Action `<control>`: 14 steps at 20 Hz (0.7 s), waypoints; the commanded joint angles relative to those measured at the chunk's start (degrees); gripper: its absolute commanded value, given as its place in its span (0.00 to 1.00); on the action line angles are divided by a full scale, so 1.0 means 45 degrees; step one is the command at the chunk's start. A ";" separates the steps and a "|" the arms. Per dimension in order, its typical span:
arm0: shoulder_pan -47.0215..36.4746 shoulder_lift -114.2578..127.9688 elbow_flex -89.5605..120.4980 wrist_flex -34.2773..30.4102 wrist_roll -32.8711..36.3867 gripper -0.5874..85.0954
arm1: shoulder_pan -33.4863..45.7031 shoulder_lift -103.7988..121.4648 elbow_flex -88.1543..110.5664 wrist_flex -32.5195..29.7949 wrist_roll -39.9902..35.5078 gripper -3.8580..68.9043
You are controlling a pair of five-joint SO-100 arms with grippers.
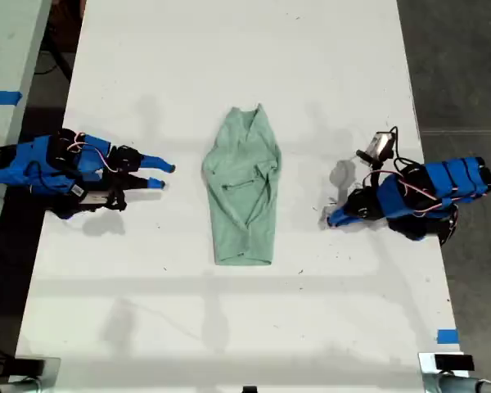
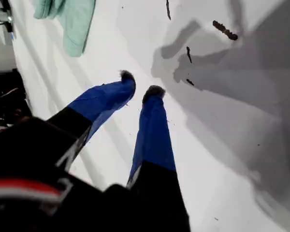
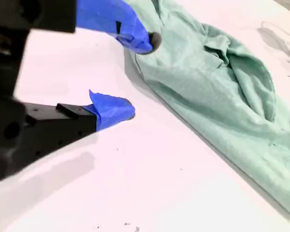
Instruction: Fold t shirt
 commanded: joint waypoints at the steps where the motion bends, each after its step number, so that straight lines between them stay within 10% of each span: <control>1: 0.0937 0.0098 0.0566 0.0020 0.2187 0.18 | -0.0176 0.0156 0.0723 -0.0059 -0.0059 0.07; 3: 0.0078 0.0117 0.0566 0.0020 0.2344 0.00 | -0.0020 0.0156 0.0723 -0.0254 -0.0430 0.07; 6: 0.0703 0.0000 0.0371 -0.2402 0.1895 0.00 | 0.0352 -0.0117 -0.0195 -0.1152 -0.1641 0.07; 10: 0.1953 -1.0801 -0.7324 -0.2051 0.2051 0.00 | 0.1563 -0.9727 -0.7207 -0.1406 -0.2852 0.06; 14: 0.2422 -2.3418 -1.9980 0.2520 0.4453 0.19 | 0.0840 -1.9453 -1.5371 -0.2168 -0.4141 0.18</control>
